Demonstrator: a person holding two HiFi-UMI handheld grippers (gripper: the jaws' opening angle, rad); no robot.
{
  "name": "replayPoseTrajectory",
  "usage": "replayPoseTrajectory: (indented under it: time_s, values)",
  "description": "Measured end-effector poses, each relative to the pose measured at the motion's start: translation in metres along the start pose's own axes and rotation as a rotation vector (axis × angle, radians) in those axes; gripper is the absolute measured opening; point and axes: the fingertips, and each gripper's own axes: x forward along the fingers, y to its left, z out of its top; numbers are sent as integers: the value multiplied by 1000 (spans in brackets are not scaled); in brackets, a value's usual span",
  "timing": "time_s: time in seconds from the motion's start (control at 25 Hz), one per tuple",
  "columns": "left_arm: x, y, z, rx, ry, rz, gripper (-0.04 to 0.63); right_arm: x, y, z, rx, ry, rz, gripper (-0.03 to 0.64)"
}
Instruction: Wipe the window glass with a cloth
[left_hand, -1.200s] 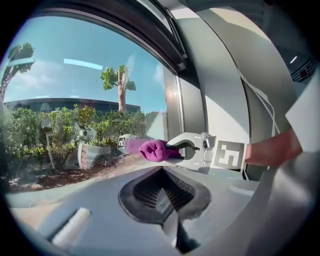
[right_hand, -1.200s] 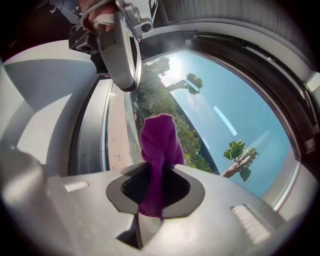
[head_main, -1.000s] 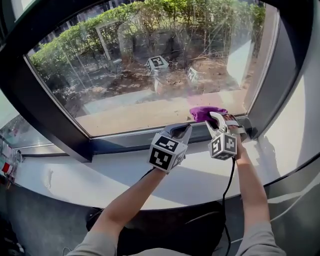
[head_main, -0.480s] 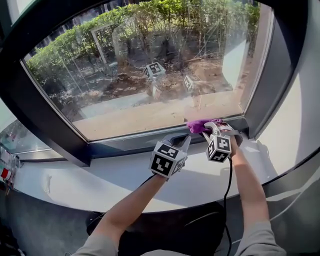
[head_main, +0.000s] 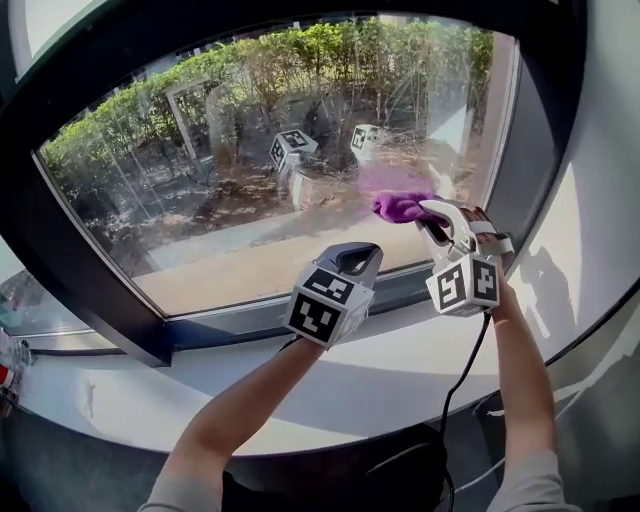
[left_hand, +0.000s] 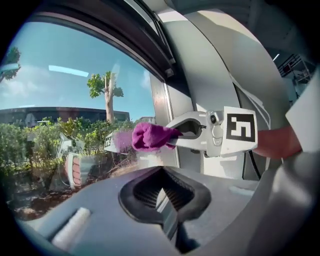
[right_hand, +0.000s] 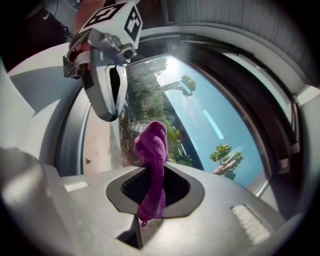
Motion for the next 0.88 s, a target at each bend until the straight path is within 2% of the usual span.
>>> replayPoseTrajectory:
  time_s: [0.24, 0.4, 0.52, 0.72, 0.88]
  values:
    - [-10, 7, 77, 51, -115, 20, 0, -20, -136, 28, -5, -36, -316, 77]
    - [-8, 12, 101, 55, -136, 6, 0, -25, -201, 53, -42, -63, -461, 77]
    - [-7, 11, 108, 54, -143, -4, 0, -22, -236, 64, -83, -63, -511, 78]
    - [-5, 6, 102, 49, -136, -28, 0, -12, -282, 55, -95, -3, -572, 78]
    - [-6, 6, 98, 44, -142, -35, 0, -1, -278, 52, -90, 38, -521, 77]
